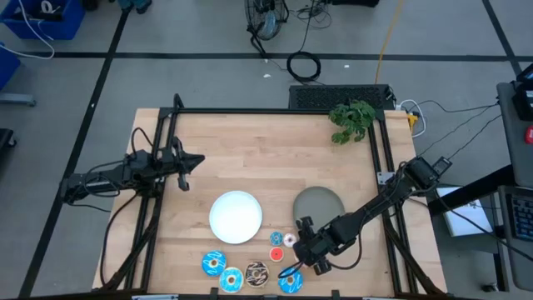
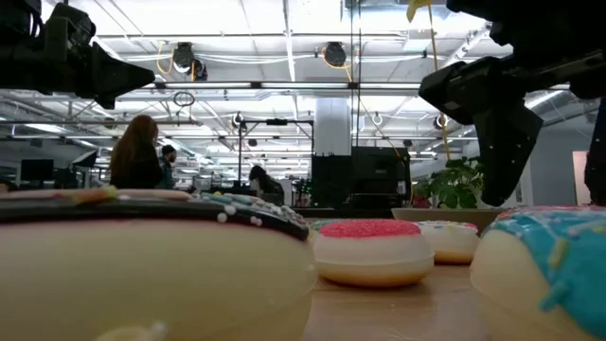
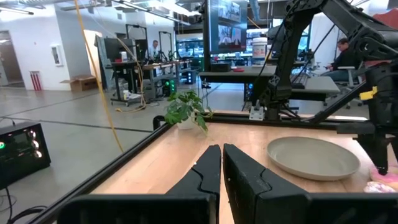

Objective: Pick & Place donuts
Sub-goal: Put the large pink donut on the gray plate

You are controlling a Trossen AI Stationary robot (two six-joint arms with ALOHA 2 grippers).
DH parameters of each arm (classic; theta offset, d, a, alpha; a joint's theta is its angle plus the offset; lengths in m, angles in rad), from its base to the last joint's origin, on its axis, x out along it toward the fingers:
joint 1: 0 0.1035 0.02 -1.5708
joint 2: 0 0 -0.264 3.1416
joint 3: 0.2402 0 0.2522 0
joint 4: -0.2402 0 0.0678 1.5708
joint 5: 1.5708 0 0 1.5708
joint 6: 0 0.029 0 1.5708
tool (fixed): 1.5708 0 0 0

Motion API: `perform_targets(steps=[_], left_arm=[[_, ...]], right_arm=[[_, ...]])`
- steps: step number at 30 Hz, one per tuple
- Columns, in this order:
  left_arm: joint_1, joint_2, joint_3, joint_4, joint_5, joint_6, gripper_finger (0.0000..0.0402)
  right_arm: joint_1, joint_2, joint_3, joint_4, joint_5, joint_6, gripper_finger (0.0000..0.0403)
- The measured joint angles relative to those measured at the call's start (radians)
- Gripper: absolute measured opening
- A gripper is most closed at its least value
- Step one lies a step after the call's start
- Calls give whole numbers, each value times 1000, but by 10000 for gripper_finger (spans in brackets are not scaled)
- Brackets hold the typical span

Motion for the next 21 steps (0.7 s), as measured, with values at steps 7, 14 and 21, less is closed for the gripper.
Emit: perform_targets(steps=[7,14,21], left_arm=[[0,0,0,-15,0,-1,26],[0,0,0,-23,0,-3,26],[0,0,0,-23,0,-3,26]], right_arm=[[-14,9,-6,6,-2,-13,191],[-14,11,-55,25,-19,28,187],[-14,11,-64,36,-31,29,181]])
